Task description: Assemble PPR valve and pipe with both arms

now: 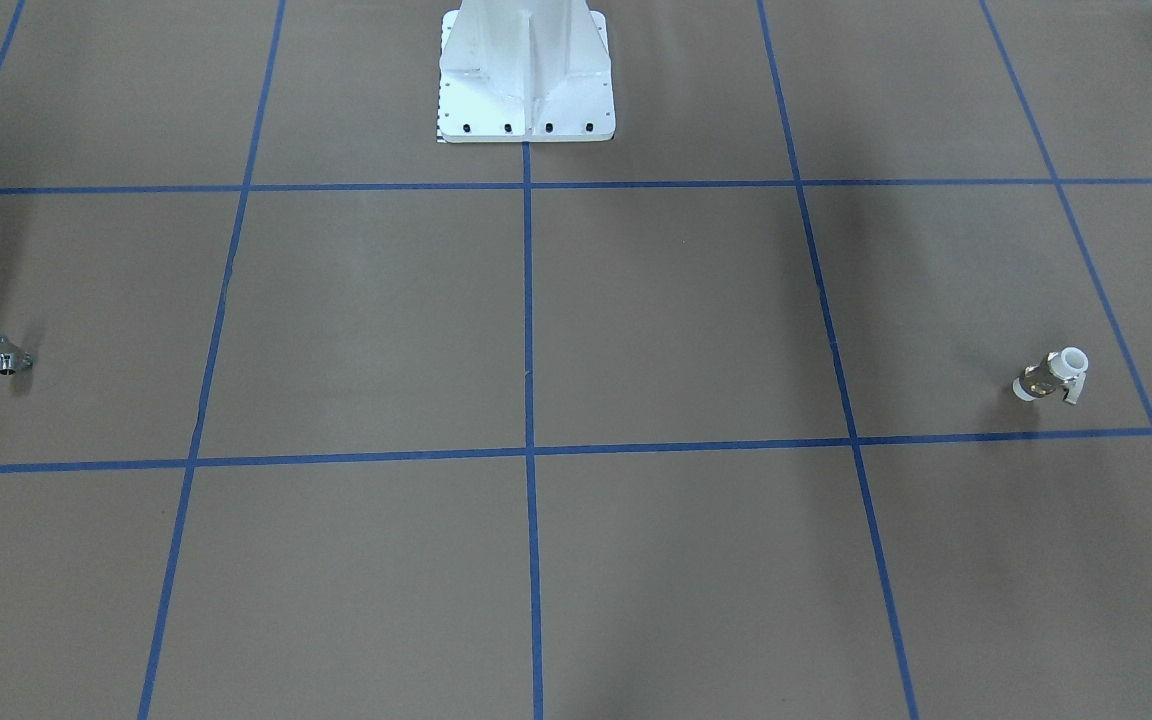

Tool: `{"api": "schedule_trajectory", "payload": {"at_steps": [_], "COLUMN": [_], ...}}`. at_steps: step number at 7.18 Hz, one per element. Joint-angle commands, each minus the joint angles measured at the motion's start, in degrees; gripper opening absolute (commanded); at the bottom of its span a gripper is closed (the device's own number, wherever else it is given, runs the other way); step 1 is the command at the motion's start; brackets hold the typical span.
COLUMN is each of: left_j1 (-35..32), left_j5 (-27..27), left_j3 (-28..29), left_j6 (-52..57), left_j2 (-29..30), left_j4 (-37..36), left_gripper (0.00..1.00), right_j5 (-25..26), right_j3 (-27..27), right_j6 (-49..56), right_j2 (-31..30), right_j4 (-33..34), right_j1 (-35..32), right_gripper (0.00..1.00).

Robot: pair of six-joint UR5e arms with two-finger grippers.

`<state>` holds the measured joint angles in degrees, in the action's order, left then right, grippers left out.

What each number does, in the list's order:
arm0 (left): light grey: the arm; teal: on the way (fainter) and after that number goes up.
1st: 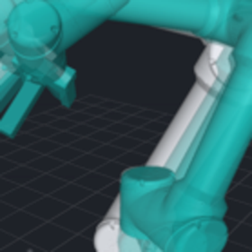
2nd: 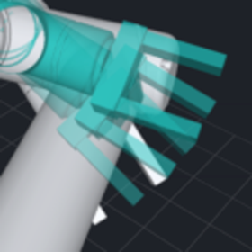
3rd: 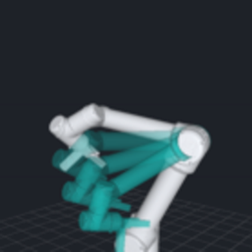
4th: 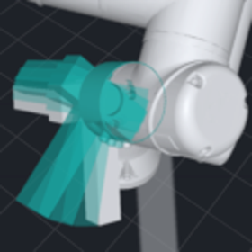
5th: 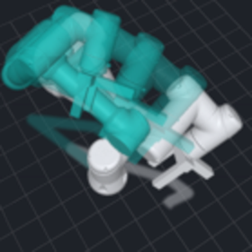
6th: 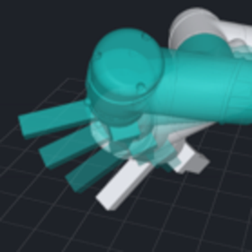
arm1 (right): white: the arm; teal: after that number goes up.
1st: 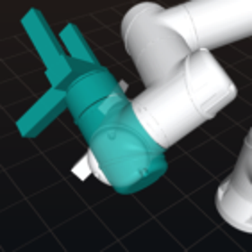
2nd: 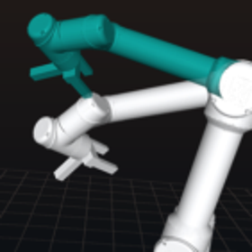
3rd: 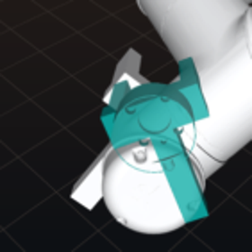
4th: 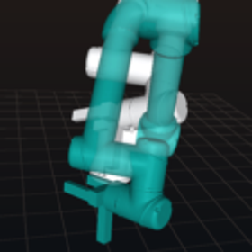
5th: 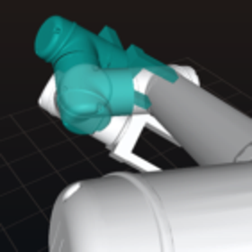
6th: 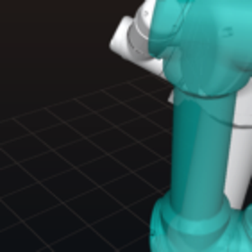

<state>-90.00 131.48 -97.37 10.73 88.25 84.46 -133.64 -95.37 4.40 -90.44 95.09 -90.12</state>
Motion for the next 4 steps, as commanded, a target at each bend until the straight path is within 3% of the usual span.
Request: {"api": "schedule_trajectory", "payload": {"at_steps": [1, 3, 4], "left_j1": [0.0, 0.0, 0.0], "left_j5": [0.1, 0.0, 0.3], "left_j3": [0.4, 0.6, -2.2], "left_j6": [0.3, -0.3, -0.3], "left_j2": [0.0, 0.2, 0.6], "left_j4": [0.0, -0.1, -0.2], "left_gripper": [1.00, 1.00, 1.00], "right_j5": [-0.6, -0.7, -0.7], "right_j3": [0.0, 0.0, -0.1], "right_j6": [0.0, 0.0, 0.0], "right_j2": [0.1, 0.1, 0.1], "right_j4": [-0.1, -0.1, -0.2], "right_j1": [0.0, -0.1, -0.1], "right_gripper": [0.99, 0.99, 0.99]}}
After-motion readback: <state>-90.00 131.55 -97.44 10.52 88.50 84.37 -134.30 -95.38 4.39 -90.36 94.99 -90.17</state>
